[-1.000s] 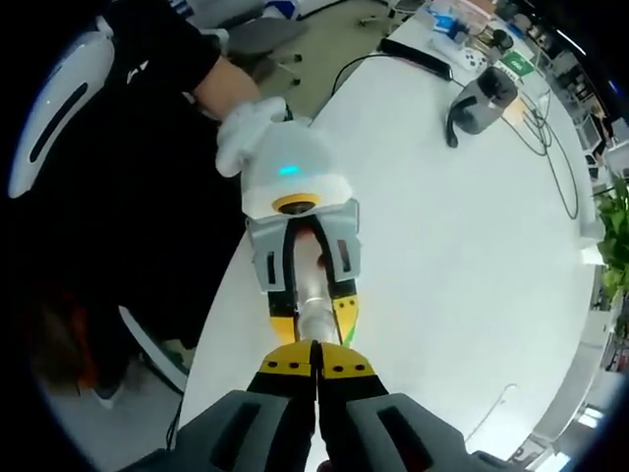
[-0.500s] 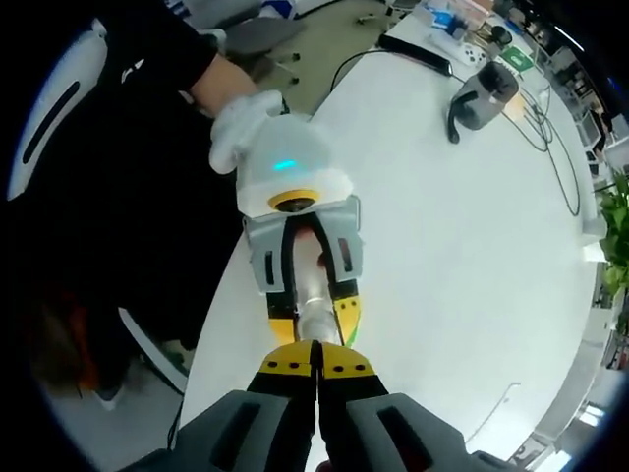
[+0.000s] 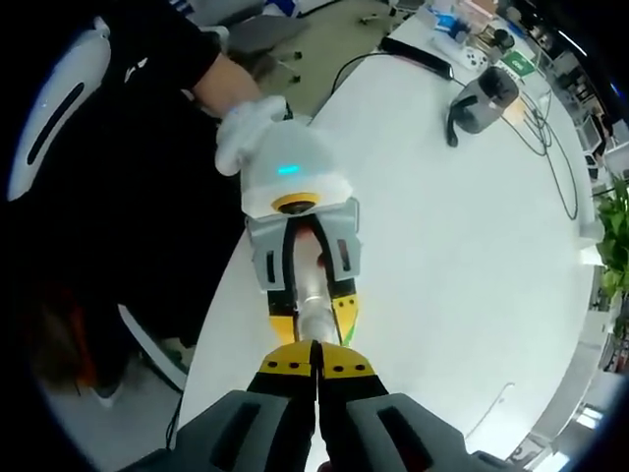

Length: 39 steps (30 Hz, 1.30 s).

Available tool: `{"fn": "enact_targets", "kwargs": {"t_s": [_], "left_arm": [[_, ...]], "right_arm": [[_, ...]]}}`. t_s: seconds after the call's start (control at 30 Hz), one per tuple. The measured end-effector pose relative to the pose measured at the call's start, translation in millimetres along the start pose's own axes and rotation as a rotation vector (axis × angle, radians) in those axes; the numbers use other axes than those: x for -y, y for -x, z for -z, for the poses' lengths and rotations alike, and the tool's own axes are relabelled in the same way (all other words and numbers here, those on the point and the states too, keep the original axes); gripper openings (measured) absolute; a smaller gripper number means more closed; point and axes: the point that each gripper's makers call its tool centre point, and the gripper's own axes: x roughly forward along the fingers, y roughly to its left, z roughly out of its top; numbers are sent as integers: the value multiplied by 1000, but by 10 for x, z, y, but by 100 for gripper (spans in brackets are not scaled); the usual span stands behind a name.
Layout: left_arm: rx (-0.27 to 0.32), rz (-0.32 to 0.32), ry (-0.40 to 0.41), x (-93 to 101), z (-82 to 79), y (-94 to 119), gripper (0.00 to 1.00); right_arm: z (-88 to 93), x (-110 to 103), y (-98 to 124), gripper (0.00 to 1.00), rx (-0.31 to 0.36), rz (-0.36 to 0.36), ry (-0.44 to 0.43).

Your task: Clamp pump bottle remove cover press pump head put on cover

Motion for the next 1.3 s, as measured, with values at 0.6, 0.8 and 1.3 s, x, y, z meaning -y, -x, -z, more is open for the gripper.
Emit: {"fn": "enact_targets", "kwargs": {"t_s": [0.6, 0.8, 1.3], "left_arm": [[0, 2, 5, 4, 4, 2, 16], [0, 8, 12, 6, 3, 4, 16], [4, 10, 17, 5, -9, 8, 16]], "right_arm": [[2, 10, -3, 0, 17, 12, -25], [-2, 4, -5, 0, 14, 16, -21], [-5, -3, -3, 0, 11, 19, -22]]}}
